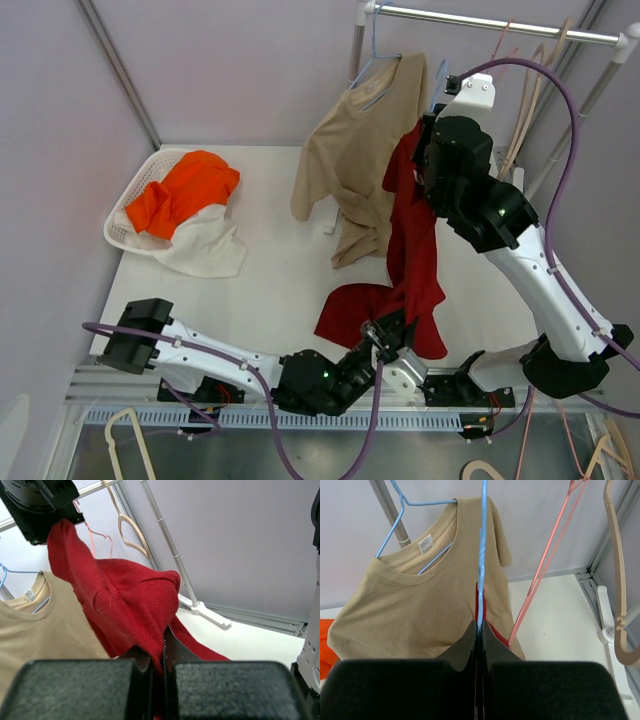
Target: Remove the t-shirt from the hanger
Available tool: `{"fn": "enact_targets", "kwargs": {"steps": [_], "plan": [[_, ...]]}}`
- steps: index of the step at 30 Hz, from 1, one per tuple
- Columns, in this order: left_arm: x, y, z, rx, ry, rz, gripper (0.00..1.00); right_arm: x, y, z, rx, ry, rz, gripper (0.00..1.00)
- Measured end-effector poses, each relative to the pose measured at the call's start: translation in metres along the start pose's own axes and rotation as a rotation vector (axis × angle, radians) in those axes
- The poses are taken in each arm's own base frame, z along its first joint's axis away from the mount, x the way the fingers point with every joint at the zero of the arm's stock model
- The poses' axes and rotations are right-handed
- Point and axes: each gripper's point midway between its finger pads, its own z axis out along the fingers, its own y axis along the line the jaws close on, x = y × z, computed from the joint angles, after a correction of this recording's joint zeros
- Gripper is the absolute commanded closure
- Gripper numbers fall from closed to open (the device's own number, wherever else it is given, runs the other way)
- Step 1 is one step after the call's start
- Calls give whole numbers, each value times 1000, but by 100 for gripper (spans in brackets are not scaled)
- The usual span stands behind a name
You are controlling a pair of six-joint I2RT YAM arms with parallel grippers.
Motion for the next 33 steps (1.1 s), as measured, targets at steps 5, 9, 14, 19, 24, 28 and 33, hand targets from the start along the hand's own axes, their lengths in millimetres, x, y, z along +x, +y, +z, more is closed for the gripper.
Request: {"fn": "enact_targets", "kwargs": {"steps": [5, 9, 14, 19, 24, 28, 33], "plan": [[-5, -8, -14, 3, -7, 14, 99, -5, 5, 5, 0, -17, -5, 100], [-21, -17, -22, 7, -46, 34, 99, -6, 7, 8, 5, -24, -3, 100], [-27, -15, -21, -1, -56, 26, 99, -9, 7, 8, 3, -25, 0, 100], [20, -10, -10, -5, 9, -76, 99, -32, 9, -1, -35, -35, 50, 100], [119, 15, 20, 26, 223, -198, 99, -47, 0, -22, -88, -27, 104, 100], [165, 48, 40, -53, 387, -240, 99, -43, -10, -42, -137, 17, 115, 100], [161, 88, 93, -110, 451, -377, 99, -37, -22, -68, -203, 70, 121, 100]]}}
